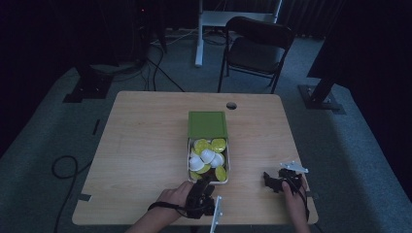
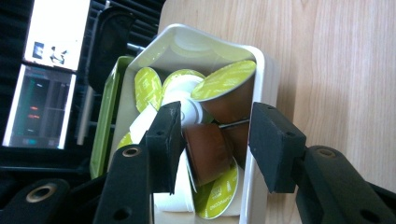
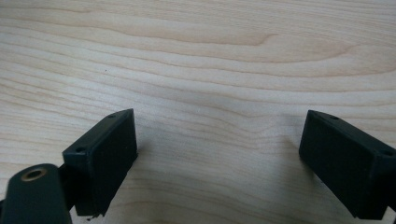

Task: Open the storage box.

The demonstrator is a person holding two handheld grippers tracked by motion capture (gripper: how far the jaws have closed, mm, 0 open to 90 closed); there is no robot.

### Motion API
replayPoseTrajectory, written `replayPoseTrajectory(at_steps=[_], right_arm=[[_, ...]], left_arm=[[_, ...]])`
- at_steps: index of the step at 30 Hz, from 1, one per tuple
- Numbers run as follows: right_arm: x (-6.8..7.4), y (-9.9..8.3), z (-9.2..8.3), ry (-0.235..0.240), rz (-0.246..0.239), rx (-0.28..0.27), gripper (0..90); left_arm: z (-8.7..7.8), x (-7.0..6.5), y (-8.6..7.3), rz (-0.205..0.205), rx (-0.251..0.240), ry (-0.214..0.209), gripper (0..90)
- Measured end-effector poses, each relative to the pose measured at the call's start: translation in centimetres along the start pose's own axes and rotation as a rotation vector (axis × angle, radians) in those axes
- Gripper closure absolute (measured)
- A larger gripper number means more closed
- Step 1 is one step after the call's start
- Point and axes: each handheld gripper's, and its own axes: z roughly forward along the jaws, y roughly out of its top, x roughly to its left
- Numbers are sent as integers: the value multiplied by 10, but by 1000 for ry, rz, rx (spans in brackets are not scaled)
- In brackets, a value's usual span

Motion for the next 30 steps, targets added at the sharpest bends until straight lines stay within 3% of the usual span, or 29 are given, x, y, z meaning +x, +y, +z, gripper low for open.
replayPoseTrajectory(at_steps=[2, 16, 24, 30], right_arm=[[0, 0, 0, 0, 0, 0, 107], [0, 0, 0, 0, 0, 0, 107], [0, 0, 0, 0, 0, 0, 107], [0, 0, 0, 0, 0, 0, 107]], left_arm=[[0, 7, -2, -42, -8, -15, 544], [-5, 41, -15, -171, -22, -32, 544], [-9, 60, -26, -278, -43, -44, 544], [-11, 70, -36, -318, -28, -38, 544]])
